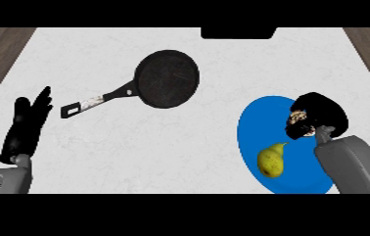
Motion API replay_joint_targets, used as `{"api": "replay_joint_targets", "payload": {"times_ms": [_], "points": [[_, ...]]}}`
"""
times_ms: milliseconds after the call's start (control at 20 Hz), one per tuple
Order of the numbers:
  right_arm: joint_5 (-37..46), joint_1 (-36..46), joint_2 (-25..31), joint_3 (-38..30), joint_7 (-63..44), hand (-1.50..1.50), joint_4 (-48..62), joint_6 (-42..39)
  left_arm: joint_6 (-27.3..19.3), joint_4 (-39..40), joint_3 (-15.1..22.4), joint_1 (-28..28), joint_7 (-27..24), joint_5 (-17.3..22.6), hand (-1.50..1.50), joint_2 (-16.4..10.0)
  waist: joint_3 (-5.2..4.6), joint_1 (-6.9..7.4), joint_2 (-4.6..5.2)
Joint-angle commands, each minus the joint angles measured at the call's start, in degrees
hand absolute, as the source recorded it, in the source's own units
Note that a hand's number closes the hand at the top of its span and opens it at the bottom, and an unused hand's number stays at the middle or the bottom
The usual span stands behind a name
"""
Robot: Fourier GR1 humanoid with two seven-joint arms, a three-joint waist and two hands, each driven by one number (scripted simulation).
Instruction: Pick the cupcake from the plate and place it in the pan
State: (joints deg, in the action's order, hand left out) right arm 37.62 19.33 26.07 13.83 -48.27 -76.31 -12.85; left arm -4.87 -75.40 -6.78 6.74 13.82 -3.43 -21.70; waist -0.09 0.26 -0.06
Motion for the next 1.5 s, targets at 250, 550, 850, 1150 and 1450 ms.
{"api": "replay_joint_targets", "payload": {"times_ms": [250,550,850,1150,1450], "points": [[6.9,-2.9,-2.9,-3.6,5.5,1.50,0.0,0.4,0.9,2.7,-2.2,1.3,-1.9,-1.8,0.00,2.0,0.09,-0.21,0.06],[15.6,-11.2,-16.8,9.2,-20.1,1.50,-21.2,4.1,1.0,1.2,-2.6,-0.2,-0.6,-0.9,0.00,1.3,-0.06,-1.42,-0.78],[37.7,-14.9,-24.8,24.2,-27.9,1.50,-28.3,10.2,0.6,1.4,-2.4,-0.6,-0.4,-1.7,0.00,1.2,-0.19,-1.87,-1.25],[55.8,-11.8,-25.9,35.2,-32.0,1.50,-33.9,10.7,1.8,-0.8,-2.2,-1.8,-1.0,-1.4,0.00,0.7,-0.02,-0.50,-0.70],[54.1,-3.3,-26.0,35.3,-36.9,1.50,-30.3,10.2,2.2,-2.4,-1.6,-1.7,-0.9,-1.1,0.00,1.6,0.02,1.12,-0.13]]}}
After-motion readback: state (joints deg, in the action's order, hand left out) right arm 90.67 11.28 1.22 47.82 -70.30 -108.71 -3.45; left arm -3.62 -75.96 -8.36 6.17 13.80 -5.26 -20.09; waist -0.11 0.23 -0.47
